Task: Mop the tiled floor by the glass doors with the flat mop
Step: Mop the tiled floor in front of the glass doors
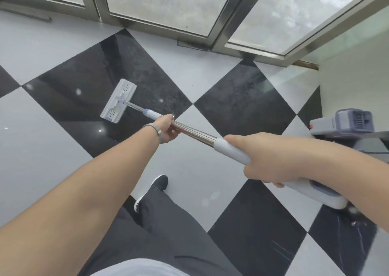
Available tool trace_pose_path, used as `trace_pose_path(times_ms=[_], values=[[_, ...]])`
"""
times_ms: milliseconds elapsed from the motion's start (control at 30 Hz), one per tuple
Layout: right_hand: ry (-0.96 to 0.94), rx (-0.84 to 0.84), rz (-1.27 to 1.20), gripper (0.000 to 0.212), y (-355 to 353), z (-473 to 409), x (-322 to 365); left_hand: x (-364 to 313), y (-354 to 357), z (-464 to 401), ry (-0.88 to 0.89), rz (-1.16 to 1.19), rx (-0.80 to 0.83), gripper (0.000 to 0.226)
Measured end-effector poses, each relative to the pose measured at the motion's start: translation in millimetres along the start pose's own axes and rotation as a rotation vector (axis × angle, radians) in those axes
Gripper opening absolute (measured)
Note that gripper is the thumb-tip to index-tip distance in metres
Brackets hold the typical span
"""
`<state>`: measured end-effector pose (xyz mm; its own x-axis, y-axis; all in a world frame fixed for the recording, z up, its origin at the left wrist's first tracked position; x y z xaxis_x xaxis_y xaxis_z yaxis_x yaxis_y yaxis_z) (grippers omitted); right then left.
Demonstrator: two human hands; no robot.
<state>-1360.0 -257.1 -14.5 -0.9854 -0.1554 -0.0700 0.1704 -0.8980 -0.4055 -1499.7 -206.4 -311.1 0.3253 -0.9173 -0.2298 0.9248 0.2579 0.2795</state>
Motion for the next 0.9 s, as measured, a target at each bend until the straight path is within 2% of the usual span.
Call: trace_pose_path(times_ms=[100, 267, 333, 533, 667, 900], values=[[0.054, -0.036, 0.021, 0.043, 7, 3, -9, 6, 14, 3, 0.009, 0.008, 0.001, 0.019], [0.138, -0.336, 0.222, 0.045, 9, 8, 9, 1, 12, 5, 0.044, 0.061, -0.032, 0.016], [0.155, -0.381, 0.236, 0.045, 9, 12, 19, 0, 6, 6, 0.037, 0.061, -0.029, 0.015], [0.161, -0.351, 0.251, 0.043, 15, 13, 42, 5, -21, 8, 0.052, 0.029, -0.044, 0.016], [0.132, -0.327, 0.275, 0.03, 13, 0, 66, 4, -66, 5, 0.032, 0.075, -0.1, 0.012], [0.055, -0.333, 0.317, 0.027, 2, -14, 120, -10, -130, 17, 0.092, 0.122, -0.12, 0.013]])
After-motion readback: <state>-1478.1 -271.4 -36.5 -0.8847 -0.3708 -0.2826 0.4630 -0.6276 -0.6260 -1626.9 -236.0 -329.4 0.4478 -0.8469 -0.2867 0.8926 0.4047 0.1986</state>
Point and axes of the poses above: each hand's wrist, its own z-axis away from the middle knuckle, its own y-axis out of the palm, x = y × z, the point moved 4 cm from there along -z, towards the middle knuckle, and after that the axes turned 1 degree about -z, right-handed, at the moved point
